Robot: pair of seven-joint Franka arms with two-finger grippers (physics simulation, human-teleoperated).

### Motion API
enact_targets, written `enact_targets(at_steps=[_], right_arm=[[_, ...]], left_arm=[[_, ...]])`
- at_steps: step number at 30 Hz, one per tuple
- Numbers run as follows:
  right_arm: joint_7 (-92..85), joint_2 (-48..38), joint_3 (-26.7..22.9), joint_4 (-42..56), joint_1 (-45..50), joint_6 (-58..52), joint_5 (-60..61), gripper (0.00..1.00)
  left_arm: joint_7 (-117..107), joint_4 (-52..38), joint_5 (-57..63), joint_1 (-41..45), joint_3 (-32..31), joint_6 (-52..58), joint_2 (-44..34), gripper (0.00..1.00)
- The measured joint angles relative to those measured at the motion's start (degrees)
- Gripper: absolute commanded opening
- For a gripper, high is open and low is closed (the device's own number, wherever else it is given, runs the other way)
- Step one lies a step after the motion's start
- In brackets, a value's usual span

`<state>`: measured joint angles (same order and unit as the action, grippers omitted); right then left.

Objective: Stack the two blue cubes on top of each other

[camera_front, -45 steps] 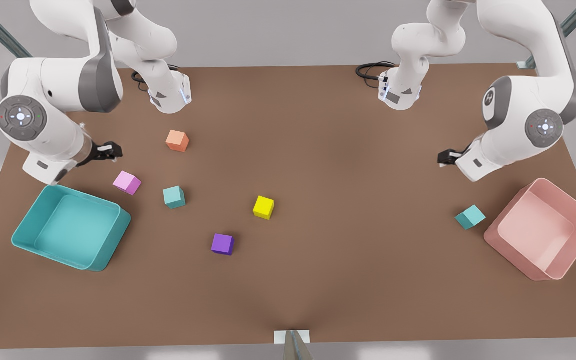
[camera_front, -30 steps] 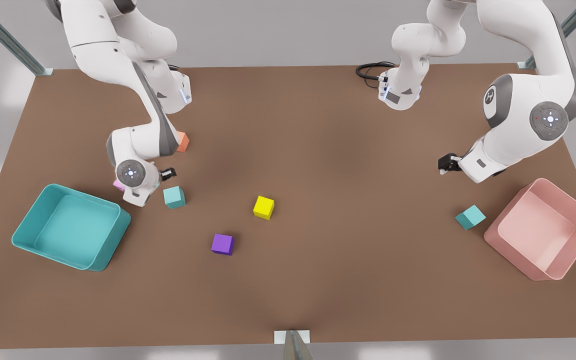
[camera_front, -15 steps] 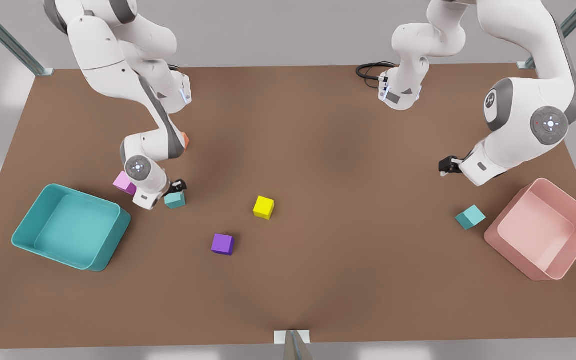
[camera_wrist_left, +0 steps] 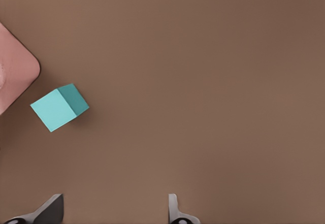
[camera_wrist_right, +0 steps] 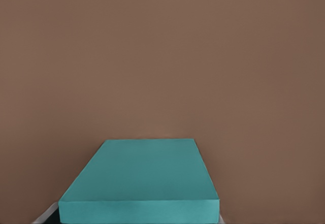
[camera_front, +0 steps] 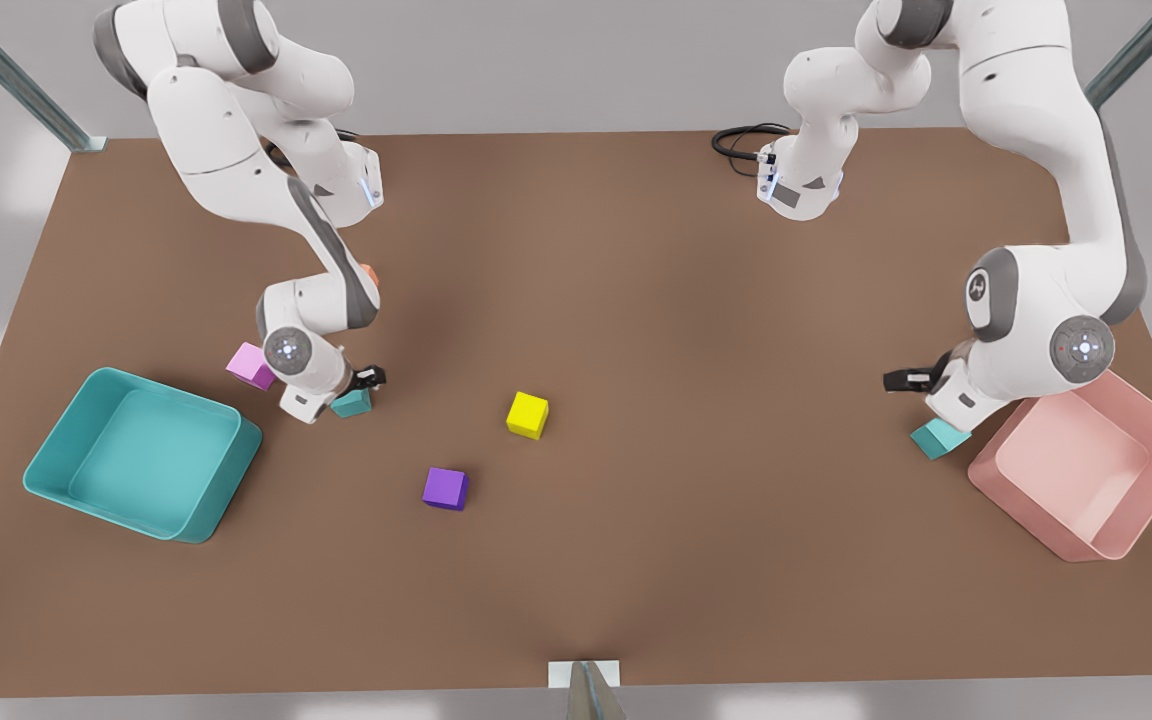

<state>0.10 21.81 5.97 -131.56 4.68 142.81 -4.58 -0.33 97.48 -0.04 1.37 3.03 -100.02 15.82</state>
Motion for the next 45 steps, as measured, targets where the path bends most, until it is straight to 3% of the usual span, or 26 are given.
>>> enact_targets(at_steps=[1,4,5,7,11,14,18,22,31,32,33,39,45], right_arm=[[0.19,0.14,0.0,-0.02,0.04,0.15,0.01,0.99],[0.08,0.1,0.01,0.05,-0.16,0.4,0.63,0.61],[-0.09,-0.01,0.02,0.21,-0.23,0.4,0.84,0.56],[-0.33,-0.47,0.1,1.34,-0.35,-0.07,0.97,0.56],[-0.51,-1.82,4.67,9.55,0.57,-4.48,4.94,0.56],[2.82,0.27,6.97,20.42,14.11,-8.32,8.35,0.56],[13.75,12.18,7.04,41.36,31.82,-11.06,9.52,0.56],[26.61,23.1,6.71,54.23,38.27,-12.06,6.46,0.56],[50.02,32.4,2.97,57.05,41.34,-11.52,2.2,0.57],[52.03,32.68,2.98,57.07,41.32,-11.37,2.06,0.89],[54.04,32.85,2.98,57.08,41.3,-11.29,1.81,1.0],[63.92,31.54,3.01,57.81,41.16,-11.03,1.23,1.0],[70.47,18.99,3.49,57.14,38.91,-16.83,1.58,1.0]], left_arm=[[-0.61,0.01,0.0,-0.04,0.33,-0.99,0.25,1.0],[-2.62,0.15,-0.03,0.02,1.53,-3.55,1.01,1.0],[-3.7,0.99,-0.05,-0.09,1.79,-4.55,1.22,1.0],[-6.08,2.98,-0.08,-0.42,2.68,-6.97,1.57,1.0],[-10.15,5.39,-0.3,-2.05,3.91,-10.95,2.47,1.0],[-12.09,8.69,-2.11,-3.2,4.05,-15.06,3.22,1.0],[-13.07,9.55,-4.18,-5.61,4.06,-19.38,6.03,1.0],[-13.46,9.6,-5.62,-8.08,4.08,-22.08,8.4,1.0],[-14.07,9.6,-6.46,-10.3,4.05,-27.41,13.14,1.0],[-14.12,9.6,-6.49,-10.32,4.03,-27.86,13.36,1.0],[-14.16,9.59,-6.5,-10.33,4.04,-28.32,13.59,1.0],[-14.39,9.59,-6.55,-11.49,4.03,-30.49,15.97,1.0],[-14.54,9.76,-6.56,-11.43,4.01,-31.75,18.09,1.0]])
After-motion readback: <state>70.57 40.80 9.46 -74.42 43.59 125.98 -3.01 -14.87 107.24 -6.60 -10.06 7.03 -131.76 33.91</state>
